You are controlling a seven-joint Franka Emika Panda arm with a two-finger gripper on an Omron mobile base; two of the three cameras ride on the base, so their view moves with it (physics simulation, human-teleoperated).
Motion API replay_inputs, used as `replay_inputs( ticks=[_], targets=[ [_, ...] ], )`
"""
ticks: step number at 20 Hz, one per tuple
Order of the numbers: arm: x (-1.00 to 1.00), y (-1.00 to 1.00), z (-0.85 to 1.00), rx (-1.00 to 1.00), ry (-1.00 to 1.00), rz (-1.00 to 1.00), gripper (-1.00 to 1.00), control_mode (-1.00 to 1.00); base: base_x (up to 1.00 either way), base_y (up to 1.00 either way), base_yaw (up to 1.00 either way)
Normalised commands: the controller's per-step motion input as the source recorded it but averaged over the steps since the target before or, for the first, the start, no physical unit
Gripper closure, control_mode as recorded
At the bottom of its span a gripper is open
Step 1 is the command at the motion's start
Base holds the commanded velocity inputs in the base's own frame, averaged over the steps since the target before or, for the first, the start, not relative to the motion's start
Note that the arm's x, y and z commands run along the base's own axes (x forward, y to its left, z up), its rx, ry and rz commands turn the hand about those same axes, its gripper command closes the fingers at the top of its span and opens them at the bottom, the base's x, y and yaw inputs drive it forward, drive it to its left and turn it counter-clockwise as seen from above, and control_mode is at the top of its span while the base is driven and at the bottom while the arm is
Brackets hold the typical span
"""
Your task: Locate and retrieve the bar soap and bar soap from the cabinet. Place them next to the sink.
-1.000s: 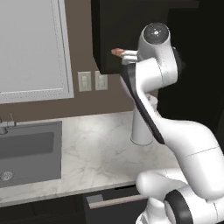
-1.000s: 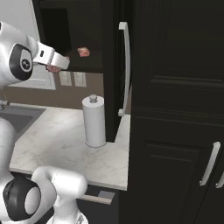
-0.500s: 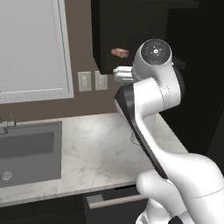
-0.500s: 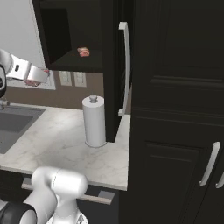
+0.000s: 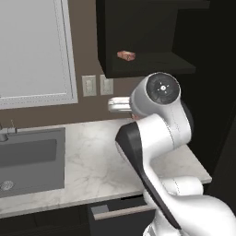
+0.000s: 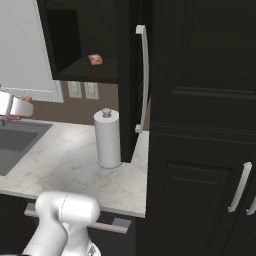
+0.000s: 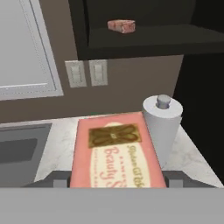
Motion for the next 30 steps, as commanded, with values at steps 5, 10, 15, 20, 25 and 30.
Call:
replay_inputs(
  ticks=[5, 10, 15, 20, 25, 30],
  targets=[
    [-0.05, 0.46, -0.47, 0.0, 0.03, 0.18, 1.0, -1.0, 0.0, 0.0, 0.0],
    [0.0, 0.47, -0.44, 0.0, 0.07, 0.18, 1.0, -1.0, 0.0, 0.0, 0.0],
    [0.14, 0.41, -0.47, 0.0, 0.11, 0.14, 1.0, -1.0, 0.0, 0.0, 0.0],
    [0.31, 0.25, -0.38, -0.01, -0.01, 0.07, 1.0, -1.0, 0.0, 0.0, 0.0],
    [0.39, 0.1, -0.17, -0.03, -0.04, -0.02, 1.0, -1.0, 0.0, 0.0, 0.0],
    [0.66, 0.07, -0.26, -0.07, 0.04, -0.06, 1.0, -1.0, 0.0, 0.0, 0.0]
  ],
)
